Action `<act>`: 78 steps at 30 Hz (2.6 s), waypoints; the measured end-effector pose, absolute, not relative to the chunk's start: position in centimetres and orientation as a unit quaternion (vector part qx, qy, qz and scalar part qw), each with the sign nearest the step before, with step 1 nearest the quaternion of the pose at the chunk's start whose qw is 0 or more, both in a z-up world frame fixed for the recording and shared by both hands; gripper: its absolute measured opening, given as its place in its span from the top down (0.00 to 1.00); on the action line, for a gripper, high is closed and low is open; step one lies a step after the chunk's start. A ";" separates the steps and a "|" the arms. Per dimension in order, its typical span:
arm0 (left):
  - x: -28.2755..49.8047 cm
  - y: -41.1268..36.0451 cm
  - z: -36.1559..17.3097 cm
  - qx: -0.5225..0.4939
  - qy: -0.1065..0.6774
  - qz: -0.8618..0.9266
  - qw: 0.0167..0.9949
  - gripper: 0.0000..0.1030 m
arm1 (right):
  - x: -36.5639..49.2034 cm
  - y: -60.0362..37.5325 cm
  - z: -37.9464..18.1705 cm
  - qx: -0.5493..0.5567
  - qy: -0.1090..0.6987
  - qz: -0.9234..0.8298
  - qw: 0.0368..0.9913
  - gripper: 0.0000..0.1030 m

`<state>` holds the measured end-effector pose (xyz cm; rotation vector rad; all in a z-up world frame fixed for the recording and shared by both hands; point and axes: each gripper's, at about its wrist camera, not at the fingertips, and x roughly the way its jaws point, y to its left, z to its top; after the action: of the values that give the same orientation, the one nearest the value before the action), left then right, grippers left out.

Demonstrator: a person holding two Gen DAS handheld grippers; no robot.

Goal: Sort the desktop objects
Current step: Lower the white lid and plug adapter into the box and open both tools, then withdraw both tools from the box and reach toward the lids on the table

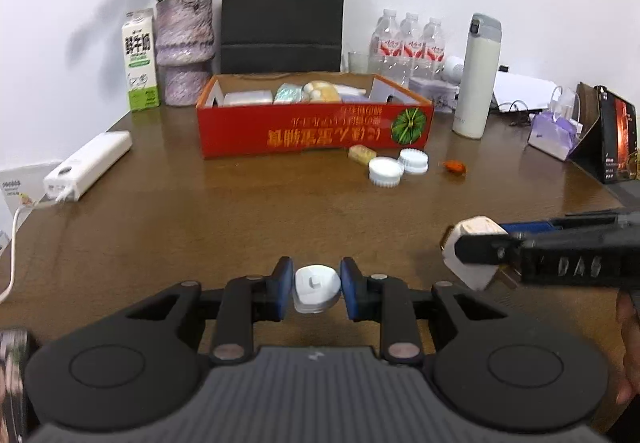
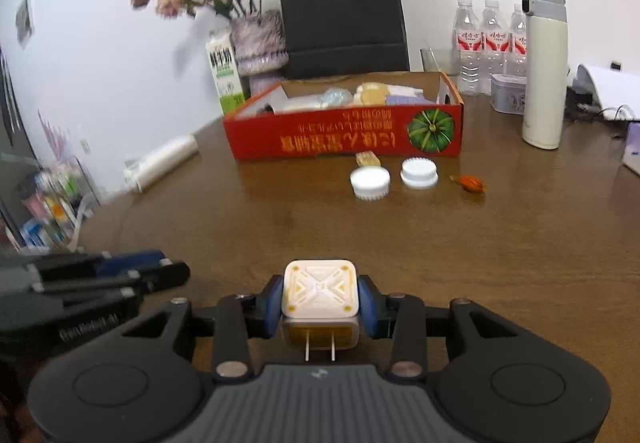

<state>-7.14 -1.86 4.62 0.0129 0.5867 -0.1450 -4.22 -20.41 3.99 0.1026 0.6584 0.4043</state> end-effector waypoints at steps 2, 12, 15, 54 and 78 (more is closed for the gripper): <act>-5.2 -1.4 6.4 0.007 0.269 -0.074 0.960 0.74 | -2.3 -21.0 5.6 0.074 0.307 0.204 0.927 0.64; 13.9 0.9 12.2 -0.069 0.289 -0.105 0.949 0.74 | 15.1 -21.5 12.2 0.084 0.251 0.136 0.955 0.63; 18.6 0.4 11.3 -0.085 0.312 -0.107 0.940 0.74 | 20.6 -21.6 11.2 0.093 0.278 0.110 0.950 0.63; -10.1 -0.7 2.1 0.002 0.271 -0.005 0.962 0.00 | -9.2 -19.8 1.4 -0.019 0.259 0.149 0.954 0.15; -4.5 -3.2 3.8 -0.010 0.258 -0.097 0.961 0.00 | -3.7 -22.5 1.7 -0.027 0.261 0.101 0.960 0.14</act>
<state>-4.53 -3.23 3.77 -0.0204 0.5230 -0.1961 -3.69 -22.47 1.70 -0.0557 0.5291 0.2053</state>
